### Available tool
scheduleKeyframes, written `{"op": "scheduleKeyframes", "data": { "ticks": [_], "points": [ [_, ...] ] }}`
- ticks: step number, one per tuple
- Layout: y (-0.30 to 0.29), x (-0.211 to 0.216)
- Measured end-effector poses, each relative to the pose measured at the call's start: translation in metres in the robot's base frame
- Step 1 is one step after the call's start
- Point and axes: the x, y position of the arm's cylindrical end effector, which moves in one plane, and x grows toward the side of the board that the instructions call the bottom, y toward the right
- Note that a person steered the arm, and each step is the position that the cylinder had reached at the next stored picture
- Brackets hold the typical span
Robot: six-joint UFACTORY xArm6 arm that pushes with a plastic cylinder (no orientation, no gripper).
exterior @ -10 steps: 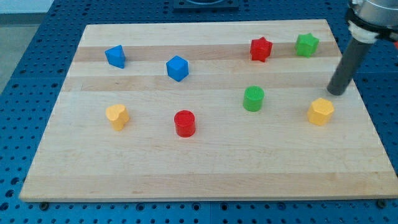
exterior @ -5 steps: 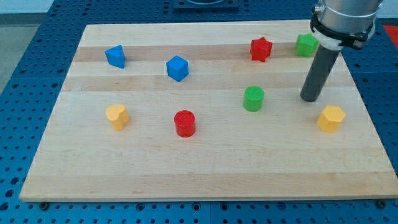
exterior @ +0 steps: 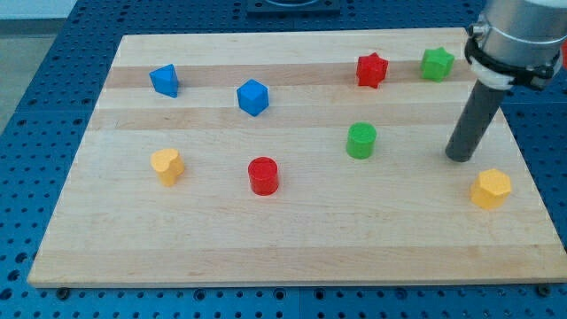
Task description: Move the yellow hexagon to the bottom right of the board
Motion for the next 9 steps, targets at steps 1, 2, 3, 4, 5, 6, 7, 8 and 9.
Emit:
{"op": "scheduleKeyframes", "data": {
  "ticks": [1,2,3,4,5,6,7,8,9],
  "points": [
    [0.028,0.020],
    [0.033,0.047],
    [0.033,0.070],
    [0.037,0.081],
    [0.043,0.096],
    [0.047,0.101],
    [0.060,0.055],
    [0.037,0.034],
    [0.001,0.041]
  ]
}}
